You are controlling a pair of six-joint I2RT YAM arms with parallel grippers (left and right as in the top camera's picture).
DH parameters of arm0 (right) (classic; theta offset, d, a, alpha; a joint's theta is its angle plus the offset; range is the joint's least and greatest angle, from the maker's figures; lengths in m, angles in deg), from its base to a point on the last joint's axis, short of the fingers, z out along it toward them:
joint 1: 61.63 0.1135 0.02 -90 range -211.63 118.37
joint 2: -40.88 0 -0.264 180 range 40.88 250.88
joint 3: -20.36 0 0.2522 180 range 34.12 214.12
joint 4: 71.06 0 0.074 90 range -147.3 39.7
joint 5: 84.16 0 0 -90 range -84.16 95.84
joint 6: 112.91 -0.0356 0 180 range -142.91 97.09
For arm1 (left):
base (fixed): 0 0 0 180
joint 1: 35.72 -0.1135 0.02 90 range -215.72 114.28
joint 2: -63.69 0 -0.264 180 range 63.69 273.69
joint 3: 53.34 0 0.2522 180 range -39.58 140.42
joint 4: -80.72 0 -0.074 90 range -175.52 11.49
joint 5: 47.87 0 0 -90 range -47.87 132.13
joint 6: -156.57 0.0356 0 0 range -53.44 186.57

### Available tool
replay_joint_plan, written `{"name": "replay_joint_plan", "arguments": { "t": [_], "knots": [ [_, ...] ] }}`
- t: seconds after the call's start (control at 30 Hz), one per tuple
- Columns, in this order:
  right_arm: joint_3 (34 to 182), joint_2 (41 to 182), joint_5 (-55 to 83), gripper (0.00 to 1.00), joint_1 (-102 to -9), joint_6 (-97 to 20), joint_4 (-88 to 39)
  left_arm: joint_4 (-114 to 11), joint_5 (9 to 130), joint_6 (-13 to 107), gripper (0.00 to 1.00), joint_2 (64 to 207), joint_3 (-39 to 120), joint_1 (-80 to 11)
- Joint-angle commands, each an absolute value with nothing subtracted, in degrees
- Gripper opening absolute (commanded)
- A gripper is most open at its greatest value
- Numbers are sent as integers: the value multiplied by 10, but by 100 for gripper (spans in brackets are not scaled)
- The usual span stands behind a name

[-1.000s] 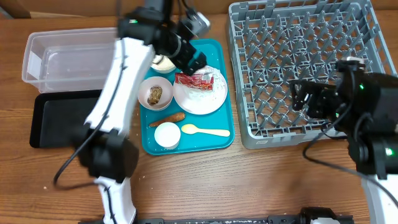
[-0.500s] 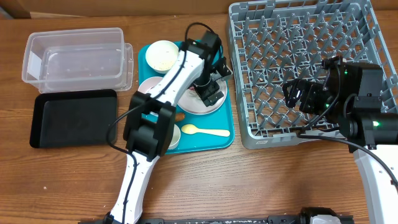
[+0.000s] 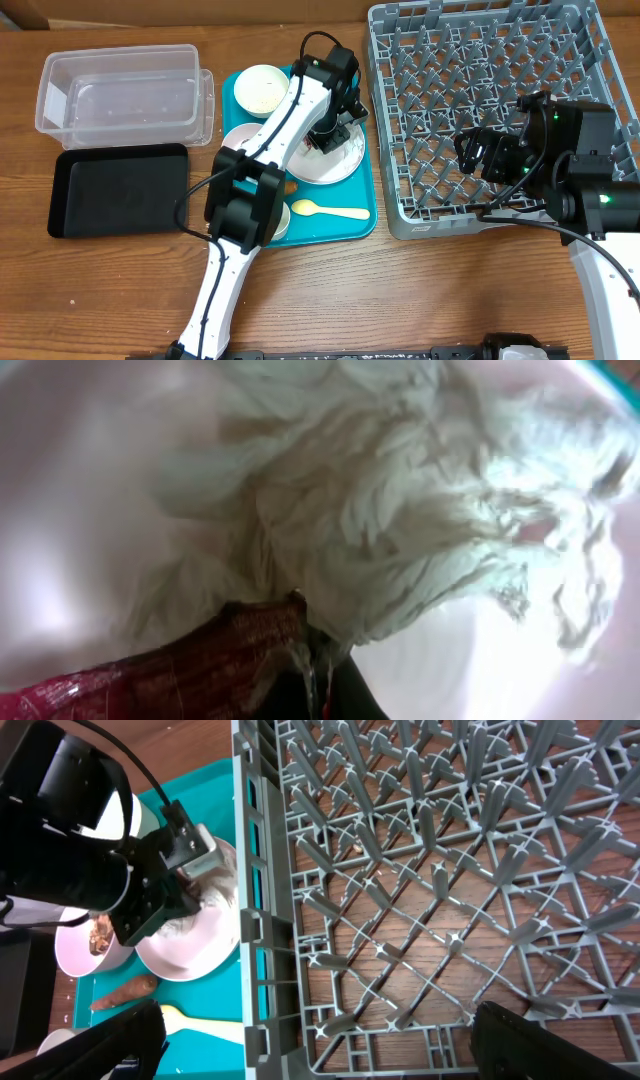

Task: Sort waste into correct bins and load items into the dishwasher
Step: 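Reach the left gripper to the red ketchup packet on the plate and grasp it, then carry the packet with the left gripper and drop it into the clear bin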

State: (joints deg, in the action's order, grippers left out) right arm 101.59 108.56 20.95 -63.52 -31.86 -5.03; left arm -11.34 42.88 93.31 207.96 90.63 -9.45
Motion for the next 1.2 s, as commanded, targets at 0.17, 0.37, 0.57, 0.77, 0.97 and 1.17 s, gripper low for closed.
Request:
{"name": "replay_joint_plan", "arguments": {
  "t": [0.17,0.37,0.57,0.77,0.97,1.17],
  "knots": [
    [1028,1084,214,100,-639,-317,-54,88,450,784,4,2065,1278,-166],
    [1028,1084,214,100,-639,-317,-53,66,407,722,4,2068,1345,-343],
    [1028,1084,214,100,-639,-319,-54,-11,474,711,4,2068,1233,-488],
    [1028,1084,214,100,-639,-319,-55,-61,477,732,100,2068,1120,-523],
    [1028,1084,214,100,-639,-319,-60,-41,493,725,100,2059,1189,-513],
    [1028,1084,214,100,-639,-319,-60,92,568,764,100,2041,1331,-447]
  ]
}}
